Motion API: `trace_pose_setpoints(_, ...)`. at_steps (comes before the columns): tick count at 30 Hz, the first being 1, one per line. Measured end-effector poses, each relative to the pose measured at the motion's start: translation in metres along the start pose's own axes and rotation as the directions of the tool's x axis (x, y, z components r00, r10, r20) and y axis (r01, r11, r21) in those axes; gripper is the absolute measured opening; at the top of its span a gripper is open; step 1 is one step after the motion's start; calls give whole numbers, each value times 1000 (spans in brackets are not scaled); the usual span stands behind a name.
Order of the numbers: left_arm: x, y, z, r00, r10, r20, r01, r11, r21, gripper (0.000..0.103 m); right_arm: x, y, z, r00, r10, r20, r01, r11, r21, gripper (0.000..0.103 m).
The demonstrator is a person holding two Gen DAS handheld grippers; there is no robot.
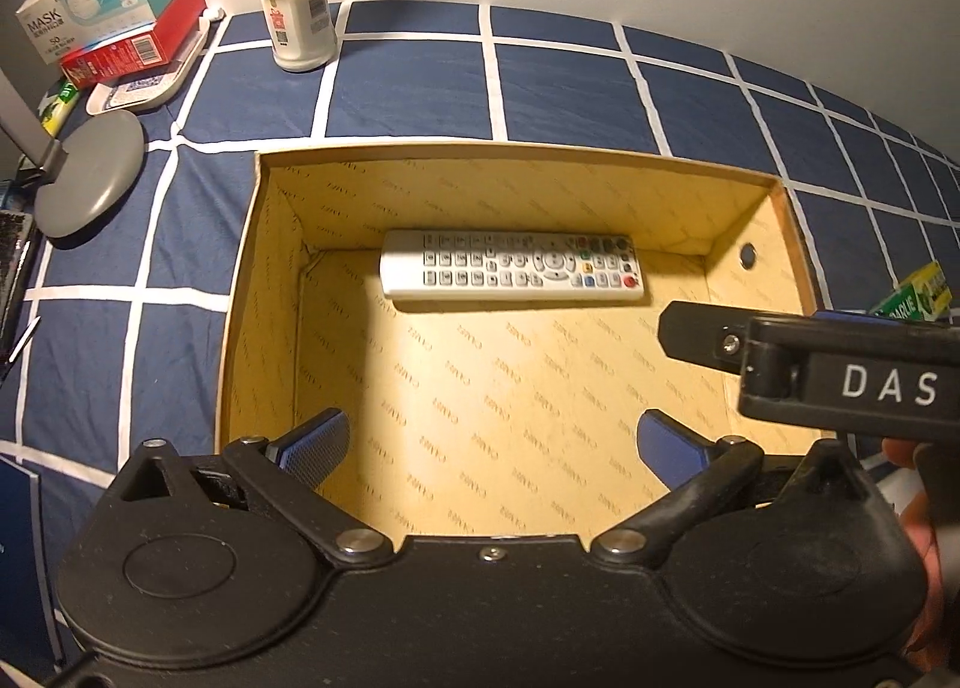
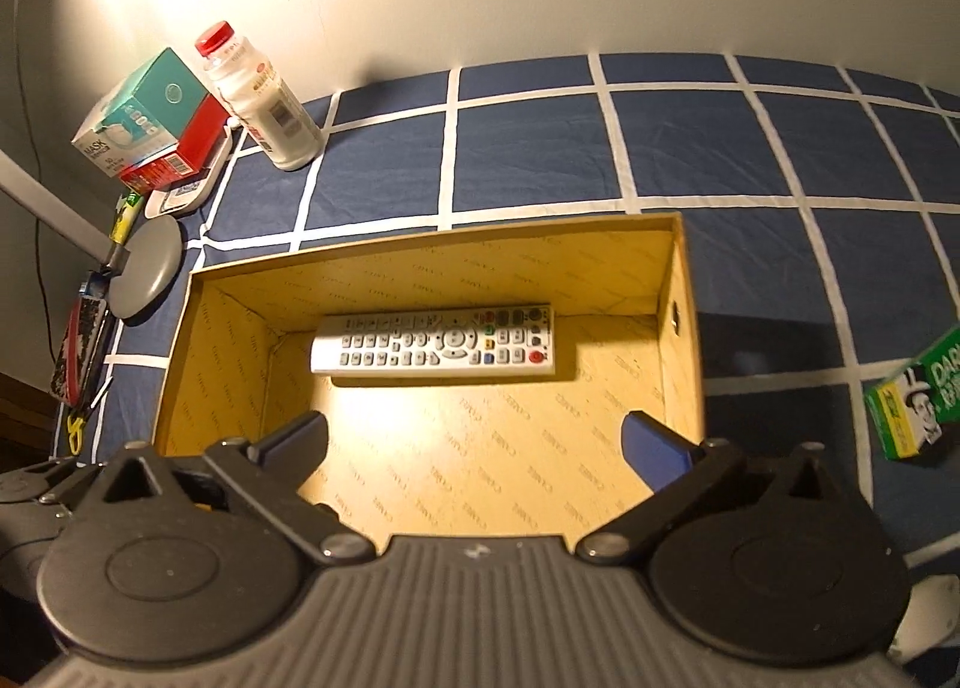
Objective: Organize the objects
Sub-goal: 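Move both tools out of the box toward the white hooked plate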
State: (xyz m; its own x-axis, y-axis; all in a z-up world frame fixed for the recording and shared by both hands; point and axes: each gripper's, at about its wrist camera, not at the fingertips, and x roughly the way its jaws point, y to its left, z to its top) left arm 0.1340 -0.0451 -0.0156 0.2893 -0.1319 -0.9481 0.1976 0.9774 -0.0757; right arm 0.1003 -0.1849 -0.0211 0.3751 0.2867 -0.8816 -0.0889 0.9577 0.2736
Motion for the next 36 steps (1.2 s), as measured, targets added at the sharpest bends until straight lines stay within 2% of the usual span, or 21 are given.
trace_pose_setpoints(10,-26,-17,-36,1000,-4,19,4,1000,16,103,-42,-9,-37,999,-14,44,13,1000,21,103)
trace_pose_setpoints(20,-39,-52,-67,999,-32,22,31,998,48,103,-70,-34,-71,998,-32,54,30,999,43,103)
trace_pose_setpoints(29,-37,-94,-88,998,-58,2,58,995,83,103,-87,-73,-94,997,-61,42,58,996,68,103)
trace_pose_setpoints(36,-26,-132,-101,998,-60,-20,61,996,58,103,-92,-113,-105,996,-90,-2,90,995,44,103)
